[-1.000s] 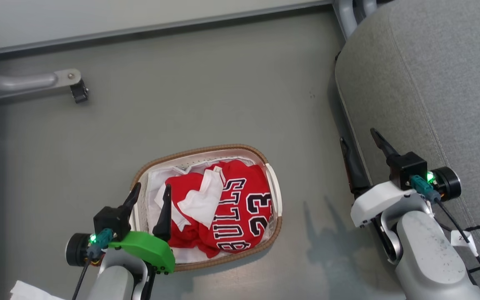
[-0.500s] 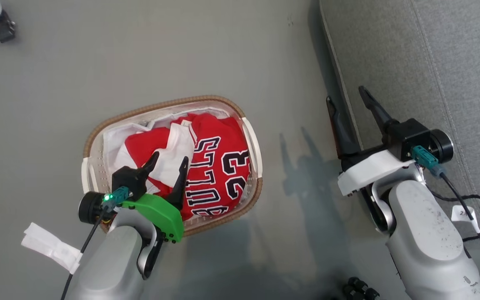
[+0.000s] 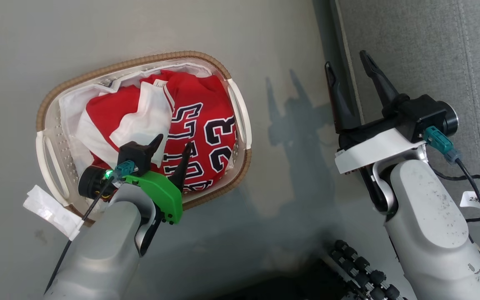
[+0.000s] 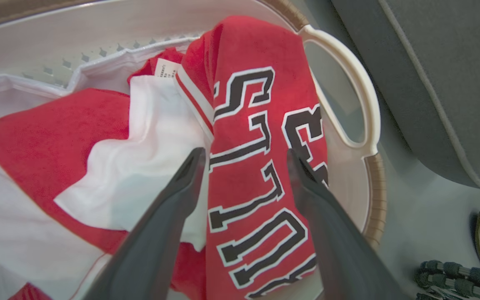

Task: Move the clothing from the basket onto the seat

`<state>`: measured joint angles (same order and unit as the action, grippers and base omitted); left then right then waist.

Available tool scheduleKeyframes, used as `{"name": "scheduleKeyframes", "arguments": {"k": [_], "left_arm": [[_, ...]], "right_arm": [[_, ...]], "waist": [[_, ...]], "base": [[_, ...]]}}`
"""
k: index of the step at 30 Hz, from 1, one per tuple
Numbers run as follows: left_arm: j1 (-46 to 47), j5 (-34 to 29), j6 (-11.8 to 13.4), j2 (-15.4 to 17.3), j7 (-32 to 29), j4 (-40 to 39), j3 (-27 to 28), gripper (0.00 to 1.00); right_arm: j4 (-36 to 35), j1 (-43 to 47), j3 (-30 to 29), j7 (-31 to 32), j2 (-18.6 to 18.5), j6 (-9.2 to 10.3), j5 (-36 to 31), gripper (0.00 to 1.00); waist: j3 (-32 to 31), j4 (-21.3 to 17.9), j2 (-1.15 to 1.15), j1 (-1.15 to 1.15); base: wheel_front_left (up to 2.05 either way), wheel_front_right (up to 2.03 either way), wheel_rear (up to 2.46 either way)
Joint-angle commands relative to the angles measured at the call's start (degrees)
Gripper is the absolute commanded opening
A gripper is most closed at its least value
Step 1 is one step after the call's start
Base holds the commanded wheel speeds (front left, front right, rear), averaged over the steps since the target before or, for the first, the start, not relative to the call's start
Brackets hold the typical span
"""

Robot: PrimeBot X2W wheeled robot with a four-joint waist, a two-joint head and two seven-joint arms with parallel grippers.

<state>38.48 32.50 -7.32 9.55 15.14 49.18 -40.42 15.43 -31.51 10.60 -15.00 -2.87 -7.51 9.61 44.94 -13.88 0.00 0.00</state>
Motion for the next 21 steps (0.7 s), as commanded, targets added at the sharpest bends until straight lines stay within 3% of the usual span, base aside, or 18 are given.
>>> {"name": "scheduleKeyframes", "arguments": {"k": [1, 12, 21], "left_arm": [[1.46, 0.99, -0.23, 0.48, 0.03, 0.75, -0.67, 1.0], [4.81, 6.79, -0.23, 2.52, 0.02, 2.72, -5.56, 1.0], [5.99, 14.26, -0.23, 2.69, 0.02, 1.09, -14.57, 1.0]], "right_arm": [[-0.38, -0.99, 0.25, -0.28, -0.13, 0.04, 0.34, 1.0], [-1.04, 0.14, -0.21, -0.28, -0.13, 0.04, 0.0, 1.0], [-0.77, 0.24, 0.88, -0.28, -0.16, 0.05, 0.72, 1.0]], "waist": [[2.98, -0.48, 0.0, 0.0], [6.16, -0.26, 0.0, 0.0], [6.48, -0.33, 0.0, 0.0]], "base": [[0.0, 0.0, 0.0], [0.0, 0.0, 0.0], [0.0, 0.0, 0.0]]}}
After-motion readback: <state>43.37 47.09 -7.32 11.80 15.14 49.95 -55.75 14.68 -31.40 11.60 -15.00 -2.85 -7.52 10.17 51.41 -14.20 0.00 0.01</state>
